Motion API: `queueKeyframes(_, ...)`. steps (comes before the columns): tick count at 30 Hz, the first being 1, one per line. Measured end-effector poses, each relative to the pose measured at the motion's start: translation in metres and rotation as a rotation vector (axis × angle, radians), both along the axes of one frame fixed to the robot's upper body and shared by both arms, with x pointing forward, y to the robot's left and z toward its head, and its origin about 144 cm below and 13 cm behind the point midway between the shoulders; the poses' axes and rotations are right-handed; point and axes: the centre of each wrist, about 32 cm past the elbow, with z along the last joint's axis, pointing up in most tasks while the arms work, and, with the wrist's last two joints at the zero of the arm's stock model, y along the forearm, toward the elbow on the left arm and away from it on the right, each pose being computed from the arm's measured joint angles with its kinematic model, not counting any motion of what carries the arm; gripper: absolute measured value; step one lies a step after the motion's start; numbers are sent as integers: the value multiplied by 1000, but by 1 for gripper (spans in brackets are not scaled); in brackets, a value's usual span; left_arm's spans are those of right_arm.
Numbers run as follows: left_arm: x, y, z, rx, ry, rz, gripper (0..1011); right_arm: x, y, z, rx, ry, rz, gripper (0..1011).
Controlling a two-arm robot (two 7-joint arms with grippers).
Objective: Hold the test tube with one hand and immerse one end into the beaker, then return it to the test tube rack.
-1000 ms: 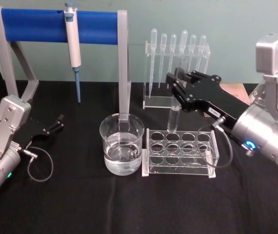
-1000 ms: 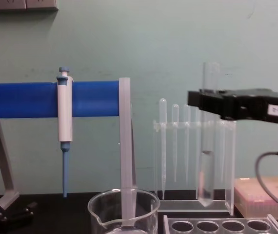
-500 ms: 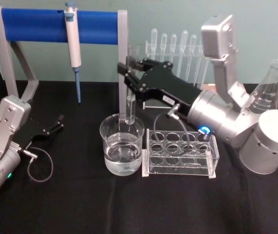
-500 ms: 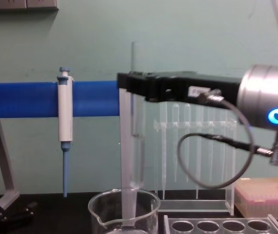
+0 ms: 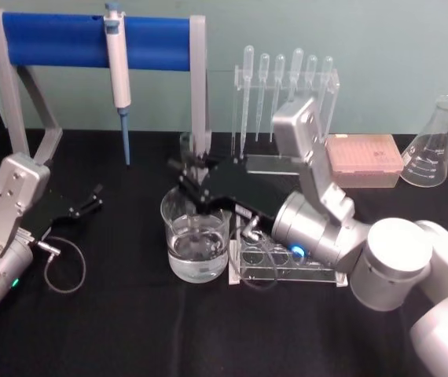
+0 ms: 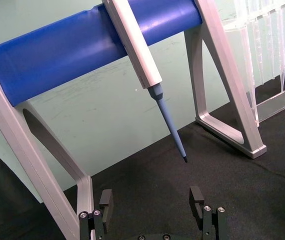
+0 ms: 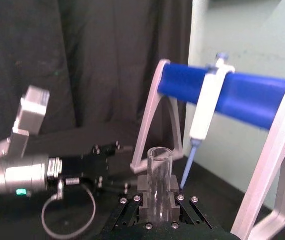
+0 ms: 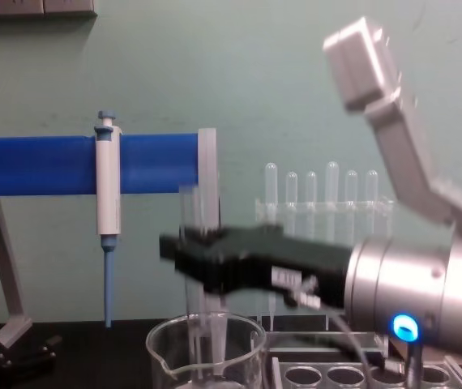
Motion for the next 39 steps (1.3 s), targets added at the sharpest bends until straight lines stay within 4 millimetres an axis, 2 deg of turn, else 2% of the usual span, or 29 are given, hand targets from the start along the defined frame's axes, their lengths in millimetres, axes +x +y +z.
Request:
queueKeyframes(6, 0, 0, 0, 0, 0, 0, 1000, -4, 0, -25, -17, 17, -8, 226)
queueKeyframes(11, 0, 0, 0, 0, 0, 0, 1000, -6, -2, -34, -23, 23, -19, 226)
queueKeyframes(39, 0, 0, 0, 0, 0, 0, 1000, -7, -2, -35, -23, 23, -28, 226)
